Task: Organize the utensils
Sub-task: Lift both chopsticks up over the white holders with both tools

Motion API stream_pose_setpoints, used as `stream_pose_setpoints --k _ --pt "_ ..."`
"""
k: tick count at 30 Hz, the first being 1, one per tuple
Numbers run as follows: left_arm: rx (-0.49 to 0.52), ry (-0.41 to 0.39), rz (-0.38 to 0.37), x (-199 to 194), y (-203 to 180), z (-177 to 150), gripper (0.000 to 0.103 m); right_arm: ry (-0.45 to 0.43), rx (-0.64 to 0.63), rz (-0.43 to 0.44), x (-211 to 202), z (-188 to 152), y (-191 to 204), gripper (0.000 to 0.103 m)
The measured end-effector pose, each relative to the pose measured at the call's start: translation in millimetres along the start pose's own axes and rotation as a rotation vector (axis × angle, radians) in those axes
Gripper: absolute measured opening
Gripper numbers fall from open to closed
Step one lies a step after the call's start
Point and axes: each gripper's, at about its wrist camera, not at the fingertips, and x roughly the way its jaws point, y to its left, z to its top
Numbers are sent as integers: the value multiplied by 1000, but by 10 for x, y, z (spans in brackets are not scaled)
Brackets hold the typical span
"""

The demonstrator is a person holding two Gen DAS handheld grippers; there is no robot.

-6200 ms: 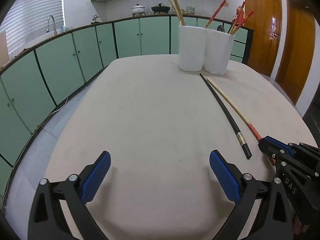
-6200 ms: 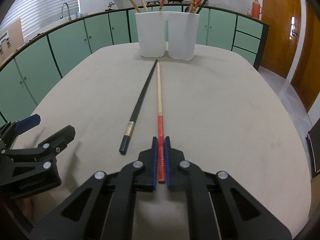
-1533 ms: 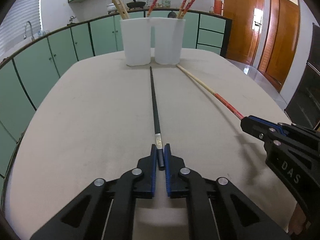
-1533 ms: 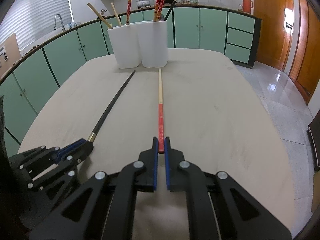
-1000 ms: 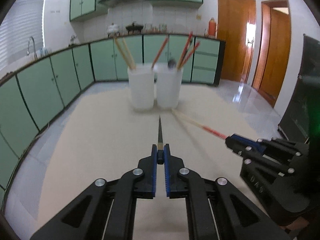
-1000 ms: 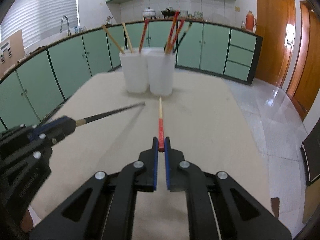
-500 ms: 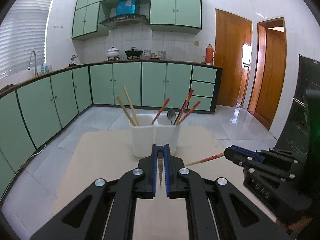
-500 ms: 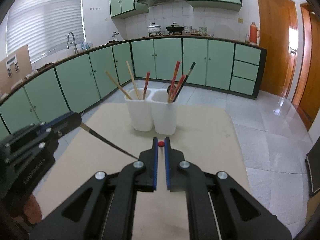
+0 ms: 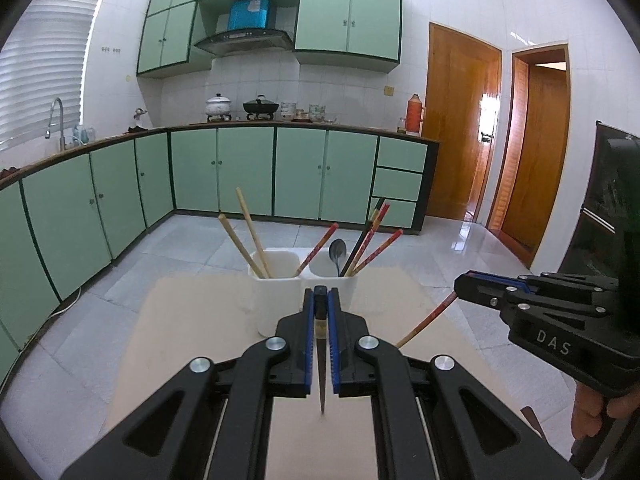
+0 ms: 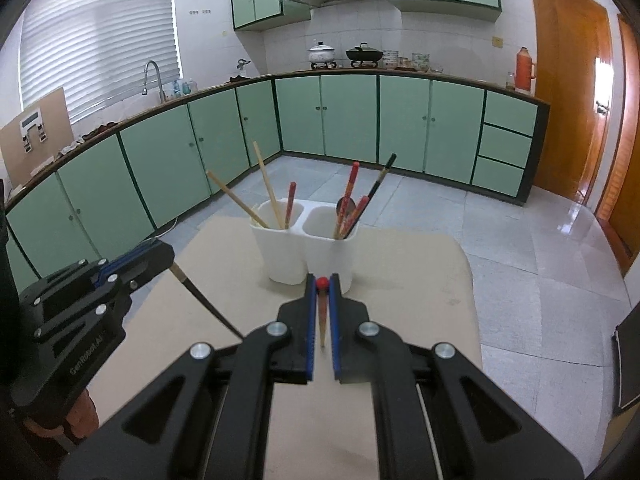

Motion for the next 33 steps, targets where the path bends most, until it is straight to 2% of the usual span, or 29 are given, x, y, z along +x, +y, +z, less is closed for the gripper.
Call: stream_pose_setpoints --k 11,18,26,33 --pt "-9 -46 -14 -129 101 228 7 -16 -23 87 -96 288 14 5" --pt "-2 -111 -21 -208 164 557 6 -67 -5 148 -246 687 -24 5" --pt "34 -249 3 -202 168 1227 6 -194 -45 99 -378 1390 -105 5" --pt "41 -315 36 171 188 1609 6 -214 -48 62 -86 1681 -253 5"
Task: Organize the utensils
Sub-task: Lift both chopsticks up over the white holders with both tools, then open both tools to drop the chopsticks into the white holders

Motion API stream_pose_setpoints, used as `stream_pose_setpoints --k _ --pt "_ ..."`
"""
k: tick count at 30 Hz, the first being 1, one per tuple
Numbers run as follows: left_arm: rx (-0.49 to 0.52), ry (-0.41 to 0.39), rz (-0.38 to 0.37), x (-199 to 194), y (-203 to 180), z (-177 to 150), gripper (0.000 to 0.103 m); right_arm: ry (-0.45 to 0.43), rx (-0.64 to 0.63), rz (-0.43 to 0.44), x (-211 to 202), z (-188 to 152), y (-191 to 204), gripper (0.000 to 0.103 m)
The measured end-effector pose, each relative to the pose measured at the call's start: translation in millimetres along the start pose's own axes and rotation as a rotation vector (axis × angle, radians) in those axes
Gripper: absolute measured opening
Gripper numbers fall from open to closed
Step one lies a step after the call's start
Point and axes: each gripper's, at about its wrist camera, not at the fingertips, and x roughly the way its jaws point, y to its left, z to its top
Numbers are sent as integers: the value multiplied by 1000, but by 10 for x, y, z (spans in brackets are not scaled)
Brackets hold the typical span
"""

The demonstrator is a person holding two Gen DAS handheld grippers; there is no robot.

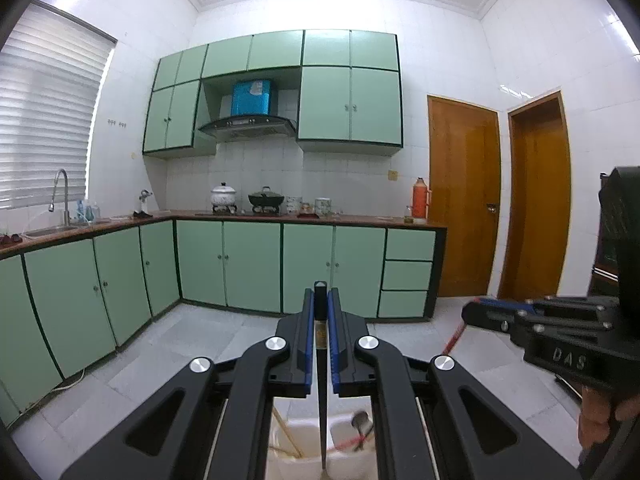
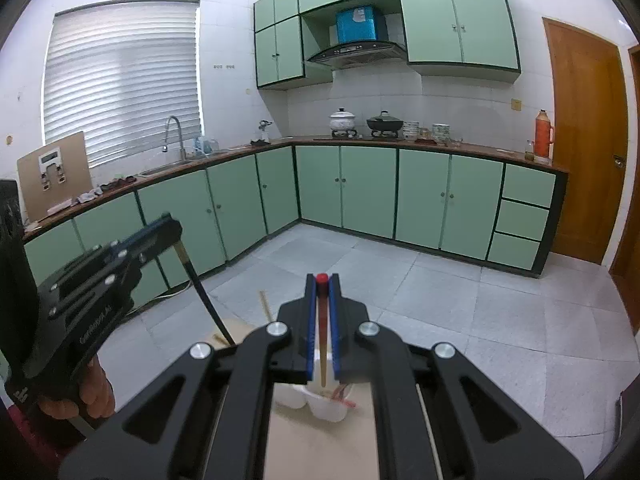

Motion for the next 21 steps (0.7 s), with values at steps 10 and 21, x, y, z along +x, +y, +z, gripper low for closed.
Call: stream_pose_setpoints --k 10,21 --pt "-10 96 29 738 62 -478 6 98 19 11 722 -363 -99 5" --pt "-33 266 44 1109 237 -1007 7 223 22 9 1161 -787 -11 6"
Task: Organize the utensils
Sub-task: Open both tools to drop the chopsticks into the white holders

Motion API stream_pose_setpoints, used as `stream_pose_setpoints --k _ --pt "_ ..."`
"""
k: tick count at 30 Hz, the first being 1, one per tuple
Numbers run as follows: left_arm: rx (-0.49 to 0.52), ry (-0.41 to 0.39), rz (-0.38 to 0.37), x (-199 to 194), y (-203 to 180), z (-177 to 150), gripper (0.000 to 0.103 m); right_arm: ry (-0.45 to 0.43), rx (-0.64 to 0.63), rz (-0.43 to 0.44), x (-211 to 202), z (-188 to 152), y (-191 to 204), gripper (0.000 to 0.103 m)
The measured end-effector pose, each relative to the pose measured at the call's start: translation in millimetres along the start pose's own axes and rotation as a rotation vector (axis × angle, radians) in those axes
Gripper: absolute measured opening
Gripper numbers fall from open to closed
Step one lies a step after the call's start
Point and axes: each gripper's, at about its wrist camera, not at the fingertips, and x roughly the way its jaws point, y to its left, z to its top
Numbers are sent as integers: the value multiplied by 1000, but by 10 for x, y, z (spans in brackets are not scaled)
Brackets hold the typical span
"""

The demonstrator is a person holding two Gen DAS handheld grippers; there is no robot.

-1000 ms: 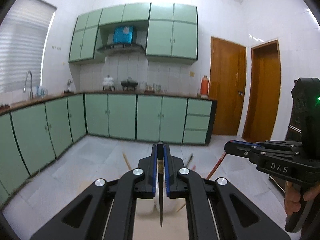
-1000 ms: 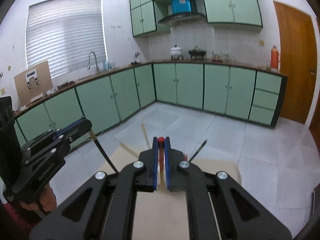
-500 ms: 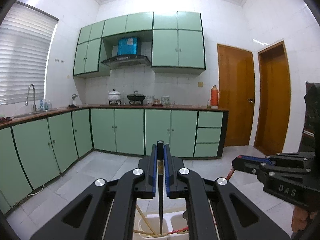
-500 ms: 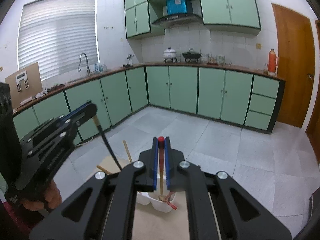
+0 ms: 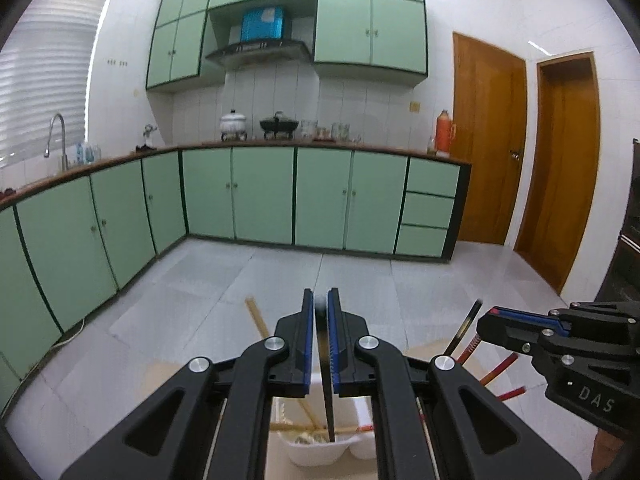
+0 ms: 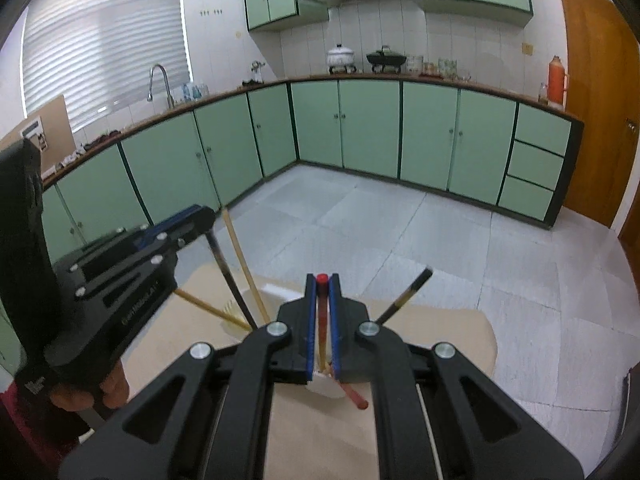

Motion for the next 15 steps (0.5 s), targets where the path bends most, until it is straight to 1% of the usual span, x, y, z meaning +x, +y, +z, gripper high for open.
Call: stream_pose_setpoints --k 2,4,5,6,7,8,9,10,11,12,15 --pt "1 18 9 25 14 -48 15 22 -3 -3 55 -53 25 9" --pt "-1 23 11 3 25 -59 26 17 -5 -8 39 -71 50 18" --pt "-3 20 12 -26 30 -52 30 7 -1 -10 5 -76 56 22" --pt "-5 14 12 -61 37 -37 39 -7 7 -14 -43 -62 48 26" --pt "-7 3 14 -121 41 -20 48 -28 19 -22 -119 -54 36 40" --pt "-7 -9 18 -177 49 4 51 -47 27 -32 -185 -50 19 47" --pt "-7 -18 20 -229 54 19 57 -77 37 -51 -283 -50 4 56" --pt "-7 -28 25 -300 56 37 63 -92 40 -67 -351 -53 -16 61" --pt "-9 -39 33 -380 61 59 65 -105 39 -92 -437 -66 -23 64" --pt "-13 -49 37 -450 69 77 69 -120 42 -113 -524 -90 -32 65" --pt "-26 -65 50 -672 87 75 79 -151 51 -154 -759 -216 -70 76"
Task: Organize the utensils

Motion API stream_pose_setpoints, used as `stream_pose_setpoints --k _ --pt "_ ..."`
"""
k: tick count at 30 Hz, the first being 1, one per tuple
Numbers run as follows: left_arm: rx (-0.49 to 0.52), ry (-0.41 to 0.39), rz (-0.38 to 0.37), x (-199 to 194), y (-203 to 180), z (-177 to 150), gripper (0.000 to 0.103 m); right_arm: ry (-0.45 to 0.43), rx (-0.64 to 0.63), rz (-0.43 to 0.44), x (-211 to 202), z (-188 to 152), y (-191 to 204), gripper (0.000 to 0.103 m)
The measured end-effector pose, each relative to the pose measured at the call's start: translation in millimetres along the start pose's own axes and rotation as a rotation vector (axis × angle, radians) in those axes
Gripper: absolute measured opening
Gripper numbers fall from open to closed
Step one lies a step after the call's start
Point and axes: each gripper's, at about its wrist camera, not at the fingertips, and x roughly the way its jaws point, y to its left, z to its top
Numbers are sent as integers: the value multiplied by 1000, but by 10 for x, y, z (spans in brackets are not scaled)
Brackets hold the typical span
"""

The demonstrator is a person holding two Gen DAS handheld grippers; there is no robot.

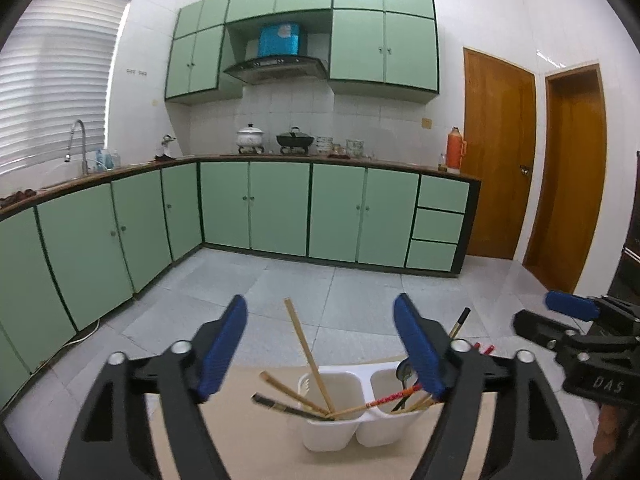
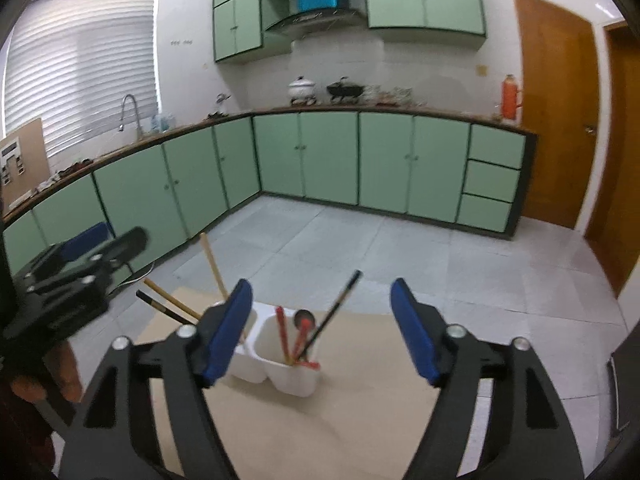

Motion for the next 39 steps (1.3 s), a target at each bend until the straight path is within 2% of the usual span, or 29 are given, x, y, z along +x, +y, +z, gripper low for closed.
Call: stream_pose_setpoints --k 2,7,14,23,27,39 --pt "0 -10 10 -159 3 -33 84 -14 -6 -30 -144 -87 -40 84" --pt "1 -14 32 -539 -34 -172 97 -25 -10 -59 -484 -345 -78 91" --pt "-12 34 18 -936 -94 -378 97 -24 14 -39 -855 -611 -78 98" --pt "-1 64 37 -1326 -129 -532 97 -42 -18 -74 -1205 -833 113 98" --pt "29 65 49 -1484 -182 -593 97 -29 -13 -51 -1279 -883 160 98" --pt "11 41 46 -1772 -193 -599 97 -50 -23 -25 -1486 -857 278 98"
